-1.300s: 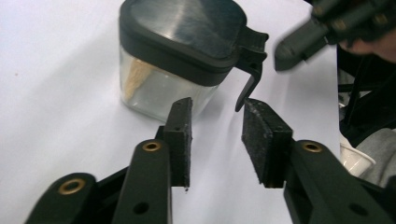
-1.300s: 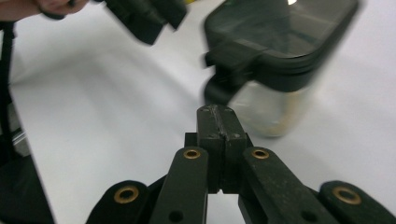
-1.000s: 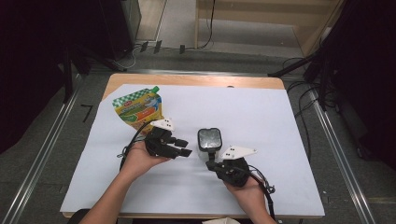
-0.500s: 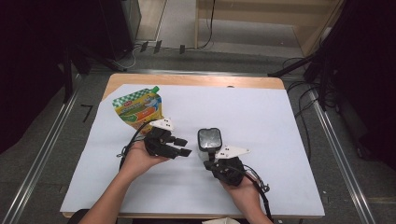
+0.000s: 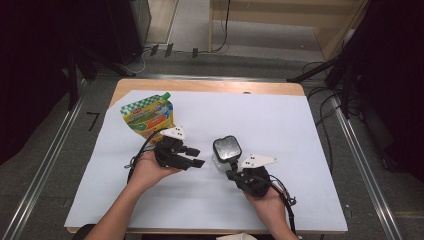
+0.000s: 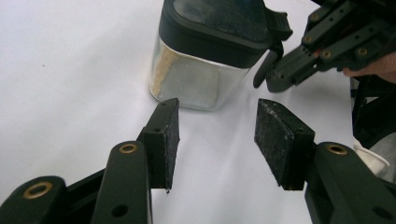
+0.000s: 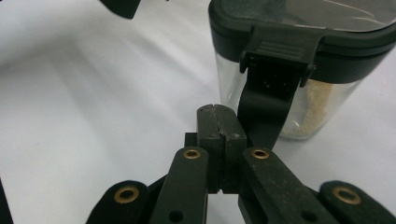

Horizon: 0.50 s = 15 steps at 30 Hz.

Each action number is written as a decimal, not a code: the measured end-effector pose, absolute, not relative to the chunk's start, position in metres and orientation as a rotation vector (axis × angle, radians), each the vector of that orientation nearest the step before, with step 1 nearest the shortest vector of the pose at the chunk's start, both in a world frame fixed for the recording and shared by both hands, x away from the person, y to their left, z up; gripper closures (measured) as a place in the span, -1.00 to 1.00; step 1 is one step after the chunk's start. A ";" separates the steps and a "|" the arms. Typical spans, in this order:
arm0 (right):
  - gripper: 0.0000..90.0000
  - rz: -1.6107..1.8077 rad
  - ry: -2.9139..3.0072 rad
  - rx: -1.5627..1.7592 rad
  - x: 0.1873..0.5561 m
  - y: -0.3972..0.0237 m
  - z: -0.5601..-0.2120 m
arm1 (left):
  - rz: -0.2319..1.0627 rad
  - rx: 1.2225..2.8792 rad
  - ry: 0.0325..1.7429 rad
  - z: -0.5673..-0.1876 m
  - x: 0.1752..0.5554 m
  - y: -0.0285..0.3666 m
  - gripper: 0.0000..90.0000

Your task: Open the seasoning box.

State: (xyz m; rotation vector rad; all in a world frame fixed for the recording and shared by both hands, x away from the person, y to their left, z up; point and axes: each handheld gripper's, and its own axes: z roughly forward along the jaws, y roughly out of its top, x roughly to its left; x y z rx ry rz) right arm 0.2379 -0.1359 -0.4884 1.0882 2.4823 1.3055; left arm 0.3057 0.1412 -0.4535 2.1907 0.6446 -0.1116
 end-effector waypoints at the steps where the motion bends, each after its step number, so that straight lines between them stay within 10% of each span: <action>1: 1.00 1.302 2.483 1.089 0.238 -0.138 -0.488 | -0.113 2.191 0.642 -0.454 0.305 0.140 0.13; 15: 1.00 1.297 2.427 1.232 0.255 -0.172 -0.482 | -0.121 2.207 0.643 -0.456 0.306 0.136 0.12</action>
